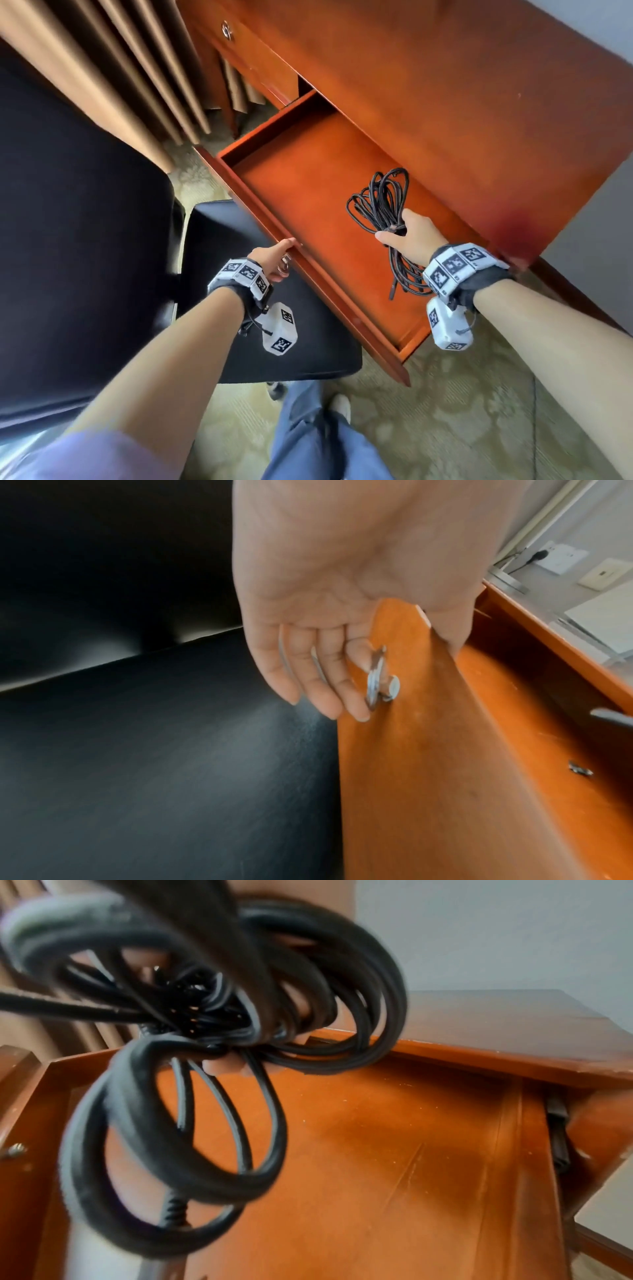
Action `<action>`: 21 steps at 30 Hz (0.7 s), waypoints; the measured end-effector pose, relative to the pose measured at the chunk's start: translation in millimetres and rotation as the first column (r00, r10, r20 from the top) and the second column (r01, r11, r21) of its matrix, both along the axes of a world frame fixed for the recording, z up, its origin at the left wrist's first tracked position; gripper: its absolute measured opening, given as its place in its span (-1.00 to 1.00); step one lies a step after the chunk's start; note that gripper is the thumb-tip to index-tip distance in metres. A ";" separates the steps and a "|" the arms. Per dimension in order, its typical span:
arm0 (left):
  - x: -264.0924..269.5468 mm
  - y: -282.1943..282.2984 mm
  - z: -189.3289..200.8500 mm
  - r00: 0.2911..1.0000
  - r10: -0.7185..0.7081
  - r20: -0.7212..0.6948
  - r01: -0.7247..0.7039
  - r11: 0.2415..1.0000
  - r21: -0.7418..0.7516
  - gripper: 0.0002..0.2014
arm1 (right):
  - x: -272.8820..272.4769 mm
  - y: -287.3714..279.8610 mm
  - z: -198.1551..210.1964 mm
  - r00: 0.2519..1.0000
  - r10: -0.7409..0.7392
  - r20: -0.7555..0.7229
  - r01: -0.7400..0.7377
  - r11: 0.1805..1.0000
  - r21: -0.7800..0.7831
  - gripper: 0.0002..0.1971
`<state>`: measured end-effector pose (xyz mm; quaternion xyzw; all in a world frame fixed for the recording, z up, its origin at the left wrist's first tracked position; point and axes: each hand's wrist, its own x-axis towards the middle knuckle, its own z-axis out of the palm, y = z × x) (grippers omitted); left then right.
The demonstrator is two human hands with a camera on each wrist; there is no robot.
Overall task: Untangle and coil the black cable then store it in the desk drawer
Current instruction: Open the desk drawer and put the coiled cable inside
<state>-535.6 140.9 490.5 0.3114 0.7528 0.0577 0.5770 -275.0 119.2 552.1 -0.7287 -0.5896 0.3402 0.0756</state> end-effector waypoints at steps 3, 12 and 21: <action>-0.7 -5.2 7.6 0.998 0.042 0.055 -0.044 0.998 0.042 -0.56 | -3.5 -10.7 -2.9 1.000 0.003 0.023 -0.002 1.000 -0.022 -0.61; -4.4 17.5 16.5 0.943 -0.227 -0.241 0.274 0.944 0.182 -0.77 | -20.1 -18.2 -6.2 0.997 0.038 0.068 -0.035 0.998 -0.043 -0.57; 2.3 58.5 27.6 0.753 -0.402 -0.521 0.539 0.831 0.138 -0.61 | -2.7 15.6 -3.3 0.963 0.026 0.270 -0.004 0.997 -0.079 -0.65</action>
